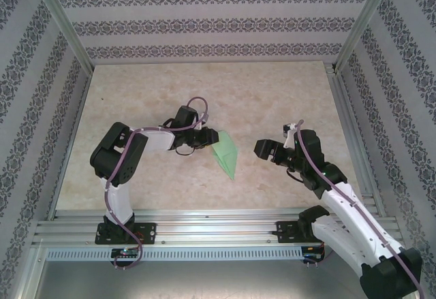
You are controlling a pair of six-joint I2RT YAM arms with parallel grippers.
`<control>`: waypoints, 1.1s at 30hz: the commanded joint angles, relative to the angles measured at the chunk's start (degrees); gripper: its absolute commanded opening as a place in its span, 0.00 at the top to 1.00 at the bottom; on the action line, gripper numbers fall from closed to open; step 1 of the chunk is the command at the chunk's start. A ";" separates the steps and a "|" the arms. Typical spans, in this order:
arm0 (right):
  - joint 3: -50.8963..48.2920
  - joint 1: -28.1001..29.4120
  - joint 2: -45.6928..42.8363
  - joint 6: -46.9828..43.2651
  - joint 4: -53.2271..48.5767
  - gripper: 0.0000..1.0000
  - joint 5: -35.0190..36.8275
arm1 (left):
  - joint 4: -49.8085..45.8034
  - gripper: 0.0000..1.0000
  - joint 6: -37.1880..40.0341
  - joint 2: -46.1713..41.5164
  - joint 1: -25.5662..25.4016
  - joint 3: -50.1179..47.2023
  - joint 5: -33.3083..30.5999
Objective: Fold a paper plane with a square sheet of paper (fold left side to right side)
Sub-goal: Fold the wing for the fifth time at the center of the table.
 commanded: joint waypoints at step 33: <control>9.36 -0.82 45.32 -6.58 34.69 0.40 -34.29 | -10.39 1.00 26.10 -10.81 3.11 2.98 22.55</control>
